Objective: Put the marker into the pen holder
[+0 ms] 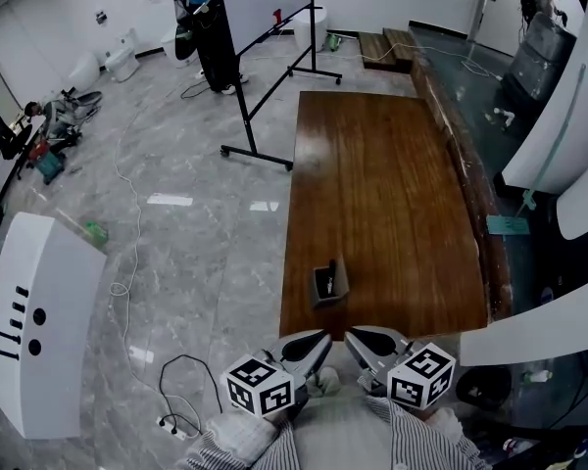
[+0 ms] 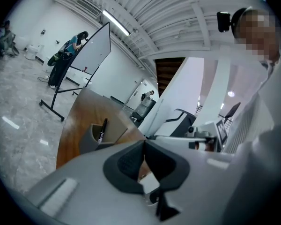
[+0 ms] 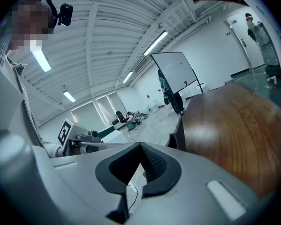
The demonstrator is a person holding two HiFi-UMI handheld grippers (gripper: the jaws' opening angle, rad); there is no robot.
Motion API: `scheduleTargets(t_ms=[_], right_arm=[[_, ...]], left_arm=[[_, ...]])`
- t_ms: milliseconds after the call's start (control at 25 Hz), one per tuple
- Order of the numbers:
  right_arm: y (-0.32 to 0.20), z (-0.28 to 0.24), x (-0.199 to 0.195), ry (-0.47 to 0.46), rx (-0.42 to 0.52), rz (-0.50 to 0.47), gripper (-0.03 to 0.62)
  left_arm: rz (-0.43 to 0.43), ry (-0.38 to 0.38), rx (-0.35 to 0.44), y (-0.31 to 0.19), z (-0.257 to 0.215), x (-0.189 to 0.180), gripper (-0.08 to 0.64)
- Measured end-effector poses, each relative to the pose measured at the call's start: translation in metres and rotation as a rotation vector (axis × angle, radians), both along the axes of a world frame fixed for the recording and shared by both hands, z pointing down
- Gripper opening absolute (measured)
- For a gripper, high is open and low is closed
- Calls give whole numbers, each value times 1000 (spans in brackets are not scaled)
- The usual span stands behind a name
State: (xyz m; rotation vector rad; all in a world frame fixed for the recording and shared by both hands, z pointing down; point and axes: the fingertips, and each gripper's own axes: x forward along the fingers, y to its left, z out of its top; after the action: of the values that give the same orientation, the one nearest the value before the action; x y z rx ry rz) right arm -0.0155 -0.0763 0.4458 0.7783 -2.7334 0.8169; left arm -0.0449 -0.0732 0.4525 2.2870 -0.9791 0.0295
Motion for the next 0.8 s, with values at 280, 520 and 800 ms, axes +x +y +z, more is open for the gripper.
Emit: scheduleTargets(t_ms=[280, 520, 800], right_arm=[[2, 5, -4, 8, -17, -12, -2], [-1, 4, -4, 4, -30, -8, -2], [1, 6, -7, 12, -39, -11, -2]], left_arm=[[2, 10, -12, -1, 4, -1, 8], [15, 13, -13, -4, 2, 1, 8], [50, -6, -1, -2, 1, 6, 8]])
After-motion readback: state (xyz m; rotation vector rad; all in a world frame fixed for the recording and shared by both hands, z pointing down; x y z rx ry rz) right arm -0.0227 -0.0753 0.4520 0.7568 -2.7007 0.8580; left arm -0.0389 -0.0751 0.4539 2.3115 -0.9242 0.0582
